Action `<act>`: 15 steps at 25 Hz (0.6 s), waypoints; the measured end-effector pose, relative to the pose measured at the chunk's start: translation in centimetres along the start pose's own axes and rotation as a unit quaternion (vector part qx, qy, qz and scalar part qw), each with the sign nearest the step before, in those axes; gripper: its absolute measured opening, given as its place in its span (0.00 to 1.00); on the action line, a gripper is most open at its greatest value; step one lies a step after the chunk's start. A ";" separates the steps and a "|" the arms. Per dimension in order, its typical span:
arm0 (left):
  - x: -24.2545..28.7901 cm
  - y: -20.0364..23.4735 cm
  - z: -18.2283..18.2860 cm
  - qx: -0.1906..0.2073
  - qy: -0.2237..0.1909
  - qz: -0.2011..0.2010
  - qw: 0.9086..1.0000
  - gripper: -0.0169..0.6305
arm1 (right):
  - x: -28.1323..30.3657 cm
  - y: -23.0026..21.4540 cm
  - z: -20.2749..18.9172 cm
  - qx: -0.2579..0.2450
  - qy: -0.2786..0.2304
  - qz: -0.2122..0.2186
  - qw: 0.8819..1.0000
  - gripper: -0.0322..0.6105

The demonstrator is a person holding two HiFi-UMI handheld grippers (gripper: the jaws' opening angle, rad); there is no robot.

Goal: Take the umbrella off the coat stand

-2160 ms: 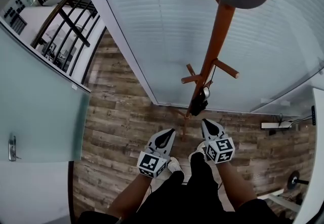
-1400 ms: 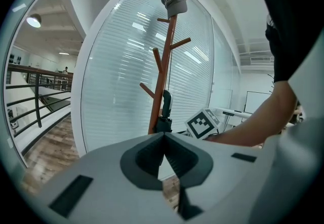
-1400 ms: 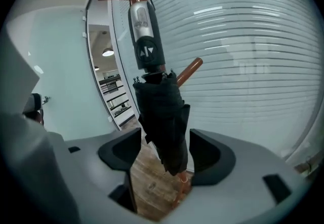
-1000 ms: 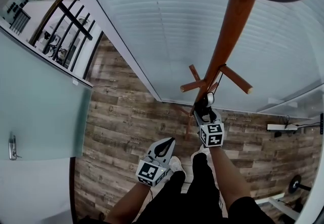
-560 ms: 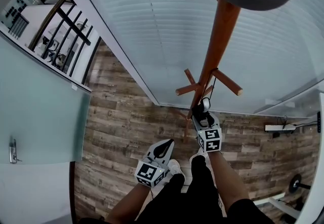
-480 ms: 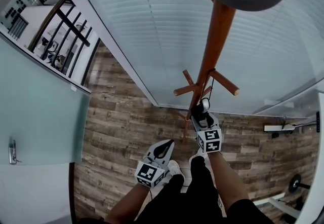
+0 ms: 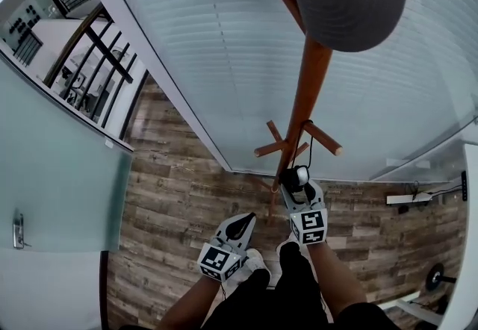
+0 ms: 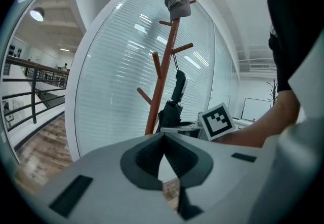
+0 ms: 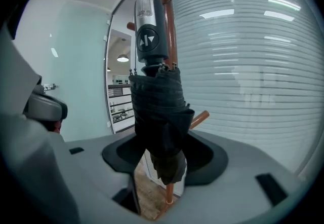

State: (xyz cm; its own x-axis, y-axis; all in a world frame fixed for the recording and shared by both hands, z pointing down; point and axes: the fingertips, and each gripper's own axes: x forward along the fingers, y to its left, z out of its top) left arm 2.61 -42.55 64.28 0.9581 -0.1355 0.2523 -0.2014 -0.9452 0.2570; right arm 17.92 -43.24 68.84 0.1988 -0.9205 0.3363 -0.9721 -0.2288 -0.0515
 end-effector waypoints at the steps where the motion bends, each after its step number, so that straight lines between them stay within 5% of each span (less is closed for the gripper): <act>1: 0.1 0.4 0.1 -0.003 -0.001 0.002 1.000 0.05 | -0.2 0.0 0.7 0.001 -0.010 -0.003 1.000 0.41; 9: 1.2 1.1 0.3 -0.006 -0.005 0.014 1.000 0.05 | -3.2 0.6 5.3 0.005 -0.069 0.011 0.998 0.41; 15: 1.8 -0.5 2.5 0.012 -0.021 -0.017 1.000 0.05 | -5.9 0.7 9.6 -0.001 -0.103 0.014 0.995 0.41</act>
State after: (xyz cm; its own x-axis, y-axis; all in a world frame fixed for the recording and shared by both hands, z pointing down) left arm 4.92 -43.08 62.32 0.9721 -0.1142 0.2050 -0.1634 -0.9564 0.2421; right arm 17.28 -41.05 57.81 0.1925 -0.9718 0.1359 -0.9778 -0.2016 -0.0565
